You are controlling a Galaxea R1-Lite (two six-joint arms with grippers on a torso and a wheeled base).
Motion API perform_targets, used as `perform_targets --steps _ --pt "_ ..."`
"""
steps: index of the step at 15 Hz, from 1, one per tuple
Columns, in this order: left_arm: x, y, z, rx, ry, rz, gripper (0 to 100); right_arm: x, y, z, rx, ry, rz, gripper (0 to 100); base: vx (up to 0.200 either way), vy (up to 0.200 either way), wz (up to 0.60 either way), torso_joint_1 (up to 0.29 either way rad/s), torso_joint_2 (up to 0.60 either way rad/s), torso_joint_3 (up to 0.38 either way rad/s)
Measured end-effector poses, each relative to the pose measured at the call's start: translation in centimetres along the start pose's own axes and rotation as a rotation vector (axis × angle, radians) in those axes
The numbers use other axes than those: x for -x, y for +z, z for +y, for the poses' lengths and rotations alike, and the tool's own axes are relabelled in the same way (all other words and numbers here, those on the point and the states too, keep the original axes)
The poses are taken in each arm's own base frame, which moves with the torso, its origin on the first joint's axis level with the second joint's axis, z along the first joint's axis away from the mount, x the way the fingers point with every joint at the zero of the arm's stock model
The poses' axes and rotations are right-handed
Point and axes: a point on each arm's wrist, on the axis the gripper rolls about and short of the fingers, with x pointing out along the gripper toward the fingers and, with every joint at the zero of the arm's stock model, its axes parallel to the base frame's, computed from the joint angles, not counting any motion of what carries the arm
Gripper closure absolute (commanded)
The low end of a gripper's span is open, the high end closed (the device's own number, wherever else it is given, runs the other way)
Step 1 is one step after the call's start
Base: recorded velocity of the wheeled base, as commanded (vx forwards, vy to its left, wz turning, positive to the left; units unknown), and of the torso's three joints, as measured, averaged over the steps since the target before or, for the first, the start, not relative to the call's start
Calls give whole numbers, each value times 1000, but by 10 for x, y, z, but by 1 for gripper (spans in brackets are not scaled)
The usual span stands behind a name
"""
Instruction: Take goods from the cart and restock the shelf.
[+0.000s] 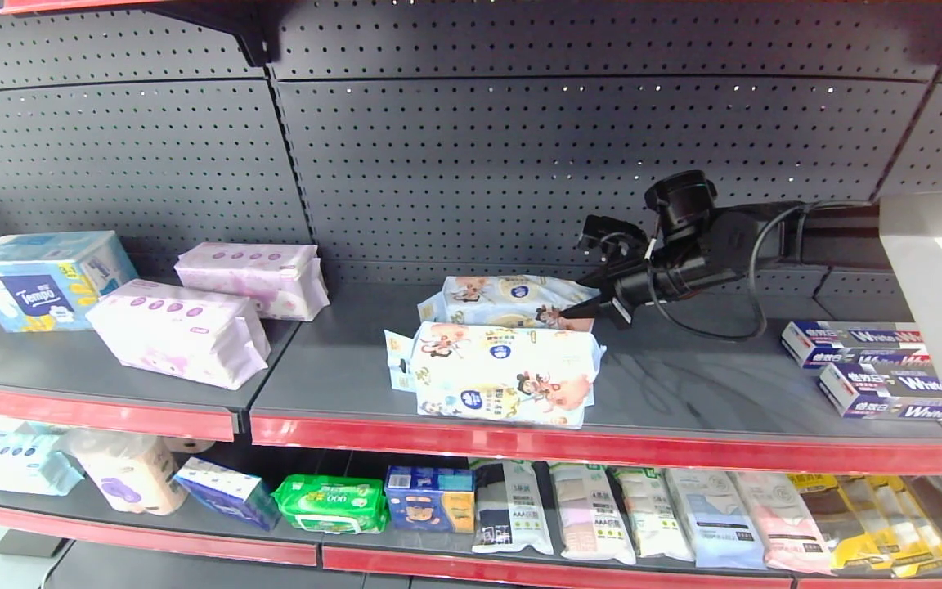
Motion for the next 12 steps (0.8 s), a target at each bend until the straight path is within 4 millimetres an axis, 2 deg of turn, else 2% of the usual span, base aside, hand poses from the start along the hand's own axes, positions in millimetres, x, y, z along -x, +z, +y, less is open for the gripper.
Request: perform_targets --steps 7,8,12 --pt "0 0 0 -1 0 0 0 0 -5 0 -13 2 13 100 0 0 0 0 0 0" --pt "0 0 0 -1 0 0 0 0 -5 0 -13 2 14 0 0 0 0 0 0 0" --pt "0 0 0 -1 0 0 0 -1 -5 2 -18 8 20 0 0 0 0 0 0 0"
